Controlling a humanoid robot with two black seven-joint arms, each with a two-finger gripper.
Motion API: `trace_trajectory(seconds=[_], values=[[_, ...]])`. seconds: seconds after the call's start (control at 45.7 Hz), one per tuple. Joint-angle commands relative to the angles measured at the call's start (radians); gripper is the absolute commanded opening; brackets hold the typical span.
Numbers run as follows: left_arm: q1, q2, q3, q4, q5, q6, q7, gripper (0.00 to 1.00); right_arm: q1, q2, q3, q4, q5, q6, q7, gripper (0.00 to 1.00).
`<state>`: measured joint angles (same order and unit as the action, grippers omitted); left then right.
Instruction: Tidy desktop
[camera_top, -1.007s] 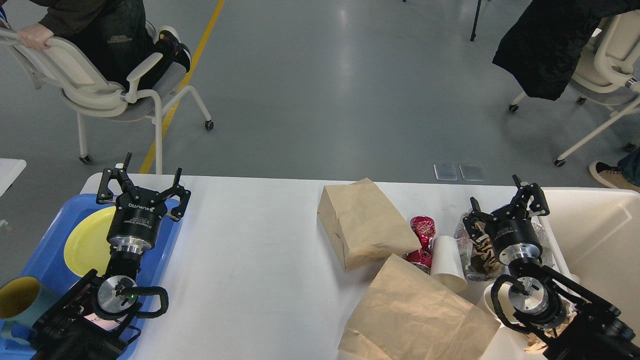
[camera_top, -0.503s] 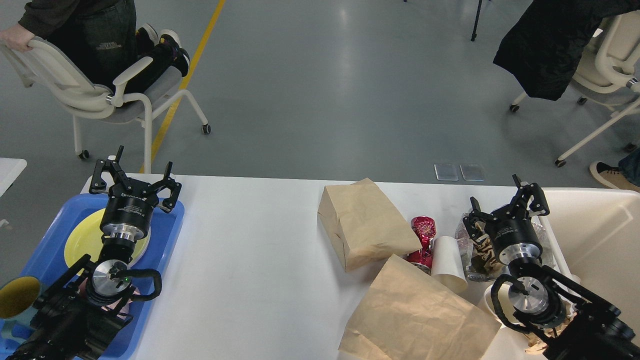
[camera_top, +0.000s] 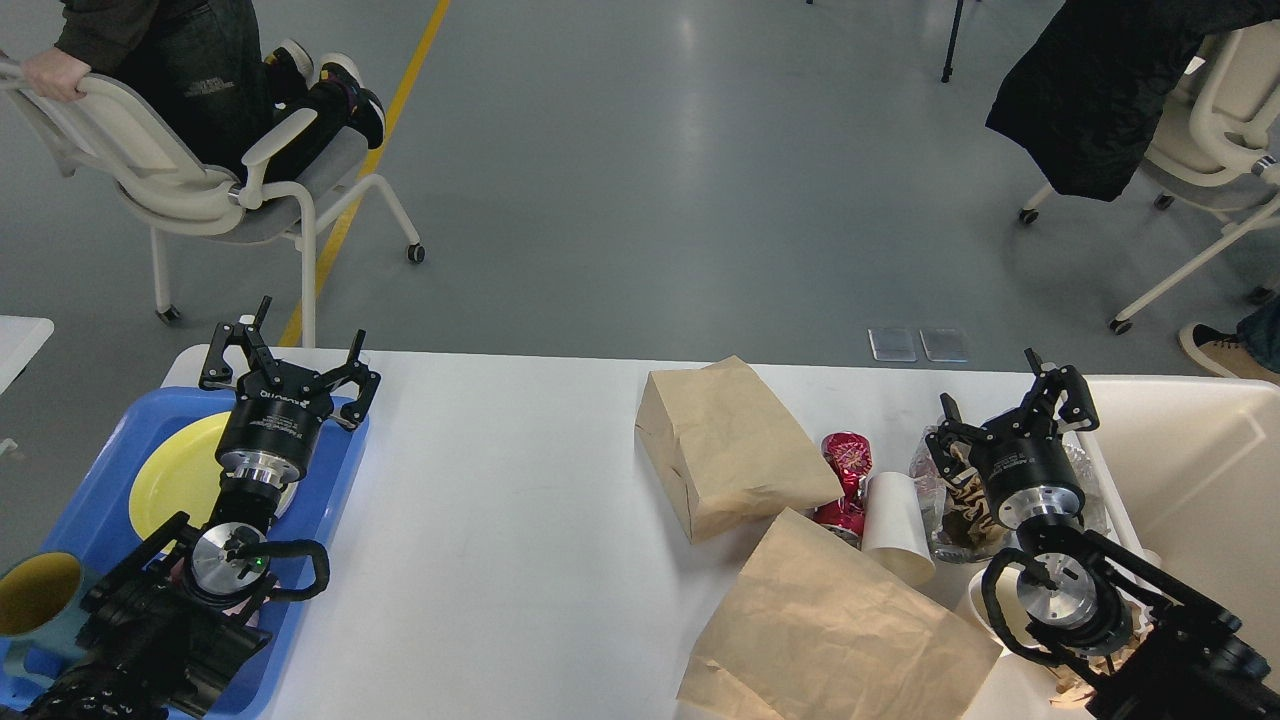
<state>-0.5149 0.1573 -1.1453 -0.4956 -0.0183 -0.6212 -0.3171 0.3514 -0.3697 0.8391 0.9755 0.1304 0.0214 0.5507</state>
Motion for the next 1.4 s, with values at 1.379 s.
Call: trace_trajectory(seconds=[1.379], values=[[-0.001, -0.001, -0.004, 0.0, 0.0, 0.001, -0.004, 0.96, 0.027, -0.02, 0.009, -0.006, 0.002, 0.002, -0.024, 1.0]])
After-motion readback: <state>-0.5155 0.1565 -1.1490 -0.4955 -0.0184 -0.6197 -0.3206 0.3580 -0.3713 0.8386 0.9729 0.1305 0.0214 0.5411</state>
